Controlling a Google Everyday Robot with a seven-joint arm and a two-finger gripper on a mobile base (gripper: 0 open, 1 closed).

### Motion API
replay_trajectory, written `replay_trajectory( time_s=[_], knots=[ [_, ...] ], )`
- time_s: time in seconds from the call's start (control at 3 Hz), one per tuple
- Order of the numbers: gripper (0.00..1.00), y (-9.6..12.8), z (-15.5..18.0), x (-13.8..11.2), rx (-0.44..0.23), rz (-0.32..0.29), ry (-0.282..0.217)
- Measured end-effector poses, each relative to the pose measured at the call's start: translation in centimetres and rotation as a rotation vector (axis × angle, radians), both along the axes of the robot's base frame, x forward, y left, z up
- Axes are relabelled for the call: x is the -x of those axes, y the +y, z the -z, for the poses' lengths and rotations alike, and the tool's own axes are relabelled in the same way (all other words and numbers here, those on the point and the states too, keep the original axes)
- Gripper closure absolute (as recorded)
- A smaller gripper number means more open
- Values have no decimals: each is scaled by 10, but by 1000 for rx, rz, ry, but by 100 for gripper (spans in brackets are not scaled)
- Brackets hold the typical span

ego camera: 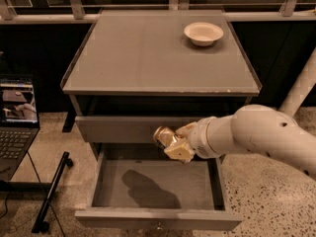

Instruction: Pick orange can from middle drawer and place on counter

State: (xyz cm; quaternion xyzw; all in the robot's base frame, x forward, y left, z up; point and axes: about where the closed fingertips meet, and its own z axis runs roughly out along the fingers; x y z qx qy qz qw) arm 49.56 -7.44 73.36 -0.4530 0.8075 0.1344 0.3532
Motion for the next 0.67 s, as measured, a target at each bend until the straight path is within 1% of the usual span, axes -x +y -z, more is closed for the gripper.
replay_trajectory(
  time_s=[0.33,0.67],
  knots=[
    [100,6,-32,2,29,-22,-47],
    [100,14,-98,7,94,-66,-150]
  ],
)
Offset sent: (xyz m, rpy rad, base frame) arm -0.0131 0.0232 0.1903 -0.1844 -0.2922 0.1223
